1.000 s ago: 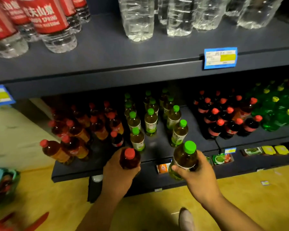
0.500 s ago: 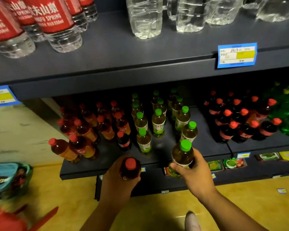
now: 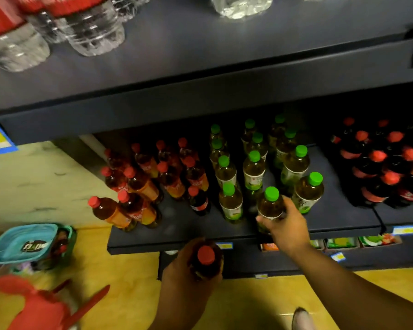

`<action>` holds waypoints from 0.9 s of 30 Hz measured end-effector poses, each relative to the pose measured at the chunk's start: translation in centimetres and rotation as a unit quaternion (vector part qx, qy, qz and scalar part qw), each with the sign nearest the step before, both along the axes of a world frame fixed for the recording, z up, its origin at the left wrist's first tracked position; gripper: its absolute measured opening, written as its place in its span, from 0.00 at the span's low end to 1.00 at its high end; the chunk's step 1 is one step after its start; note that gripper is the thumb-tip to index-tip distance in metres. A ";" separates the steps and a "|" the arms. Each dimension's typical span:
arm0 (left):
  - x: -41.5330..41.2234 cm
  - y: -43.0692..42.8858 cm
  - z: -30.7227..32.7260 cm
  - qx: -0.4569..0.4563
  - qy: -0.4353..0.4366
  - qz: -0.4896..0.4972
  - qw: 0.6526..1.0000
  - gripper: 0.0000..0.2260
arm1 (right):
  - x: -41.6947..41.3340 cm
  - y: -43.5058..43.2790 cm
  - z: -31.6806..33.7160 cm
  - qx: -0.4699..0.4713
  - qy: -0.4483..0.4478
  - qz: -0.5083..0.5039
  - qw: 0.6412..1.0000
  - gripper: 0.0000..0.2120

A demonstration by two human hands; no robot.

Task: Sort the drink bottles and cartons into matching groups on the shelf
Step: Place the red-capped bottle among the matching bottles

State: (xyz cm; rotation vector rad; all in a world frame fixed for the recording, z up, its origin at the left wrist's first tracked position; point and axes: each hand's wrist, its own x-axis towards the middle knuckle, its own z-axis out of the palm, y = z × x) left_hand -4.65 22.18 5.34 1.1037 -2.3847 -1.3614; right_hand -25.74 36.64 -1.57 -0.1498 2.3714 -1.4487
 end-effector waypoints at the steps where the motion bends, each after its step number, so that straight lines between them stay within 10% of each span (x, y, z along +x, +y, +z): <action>1: -0.1 -0.3 -0.2 -0.001 -0.004 -0.005 1.000 0.26 | -0.5 -0.4 -0.4 0.004 0.002 0.000 1.000 0.34; 27: 0.1 -2.9 1.0 0.000 -0.017 -0.010 1.000 0.24 | 6.4 5.9 3.0 0.013 -0.006 0.012 1.000 0.44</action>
